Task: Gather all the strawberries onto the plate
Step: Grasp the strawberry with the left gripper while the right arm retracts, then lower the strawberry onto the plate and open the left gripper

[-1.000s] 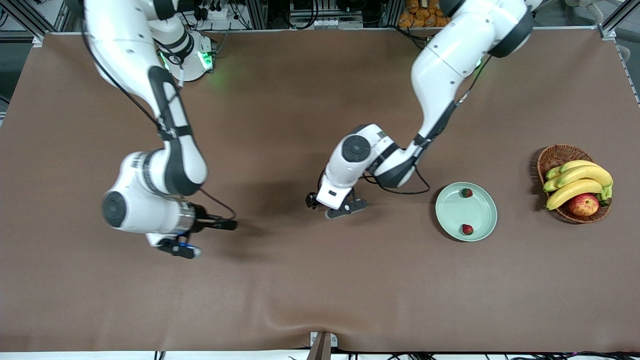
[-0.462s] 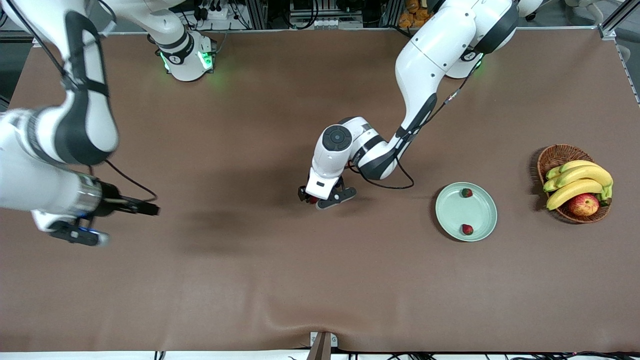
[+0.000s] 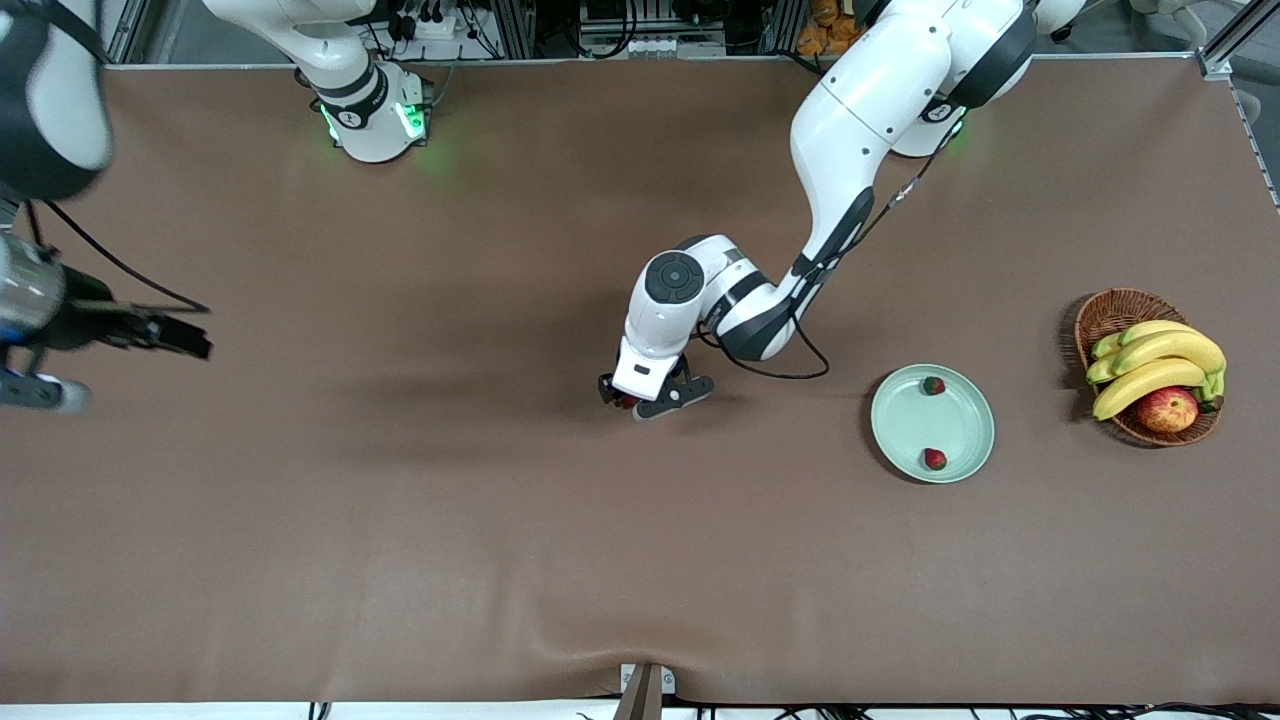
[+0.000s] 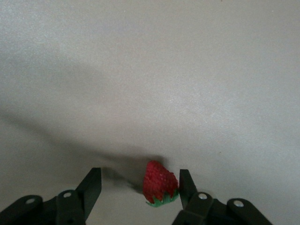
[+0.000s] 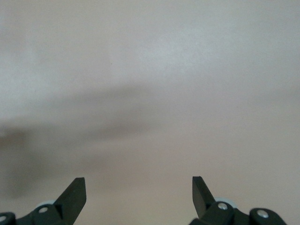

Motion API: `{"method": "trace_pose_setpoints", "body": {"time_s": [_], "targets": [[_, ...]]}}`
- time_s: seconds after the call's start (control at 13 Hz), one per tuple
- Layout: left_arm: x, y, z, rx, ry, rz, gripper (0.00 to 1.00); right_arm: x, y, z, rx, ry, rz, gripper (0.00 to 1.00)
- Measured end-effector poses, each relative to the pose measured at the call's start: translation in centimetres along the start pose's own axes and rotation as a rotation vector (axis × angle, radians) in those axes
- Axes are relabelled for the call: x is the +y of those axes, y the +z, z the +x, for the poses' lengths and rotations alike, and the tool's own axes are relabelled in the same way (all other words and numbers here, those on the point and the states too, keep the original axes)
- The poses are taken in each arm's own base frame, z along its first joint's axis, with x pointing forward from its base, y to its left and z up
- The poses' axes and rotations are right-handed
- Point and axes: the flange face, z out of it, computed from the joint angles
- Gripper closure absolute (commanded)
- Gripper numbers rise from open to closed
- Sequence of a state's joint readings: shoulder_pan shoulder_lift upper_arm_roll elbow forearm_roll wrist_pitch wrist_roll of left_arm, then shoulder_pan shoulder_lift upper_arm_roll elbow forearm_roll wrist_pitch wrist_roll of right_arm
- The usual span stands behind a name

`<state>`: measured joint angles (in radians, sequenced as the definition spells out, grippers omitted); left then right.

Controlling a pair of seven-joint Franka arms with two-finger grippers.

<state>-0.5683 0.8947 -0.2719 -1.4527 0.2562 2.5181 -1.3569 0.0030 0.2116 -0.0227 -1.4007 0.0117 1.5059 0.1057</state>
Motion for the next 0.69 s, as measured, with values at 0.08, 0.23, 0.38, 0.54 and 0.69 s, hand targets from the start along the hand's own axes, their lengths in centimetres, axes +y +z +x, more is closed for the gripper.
{"method": "trace_pose_setpoints", "body": {"time_s": [0.08, 0.23, 0.38, 0.54, 0.69], "targets": [[0.1, 0.1, 0.0, 0.0, 0.0, -0.001, 0.26, 1.3, -1.1, -0.7, 0.002, -0.019, 0.005, 0.0], [0.3, 0.4, -0.2, -0.002, 0.002, -0.003, 0.28, 4.2, -3.0, -1.9, 0.013, -0.047, 0.01, 0.0], [0.4, 0.7, -0.2, -0.003, 0.002, -0.004, 0.35, 6.1, -4.3, -2.9, 0.021, -0.061, 0.012, 0.0], [0.4, 1.0, -0.1, -0.003, -0.001, -0.005, 0.54, 6.4, -4.7, -3.4, 0.016, -0.06, 0.003, 0.0], [0.5, 0.9, 0.0, -0.002, -0.002, -0.005, 0.85, 6.1, -4.7, -3.4, 0.019, -0.065, -0.003, 0.0]]}}
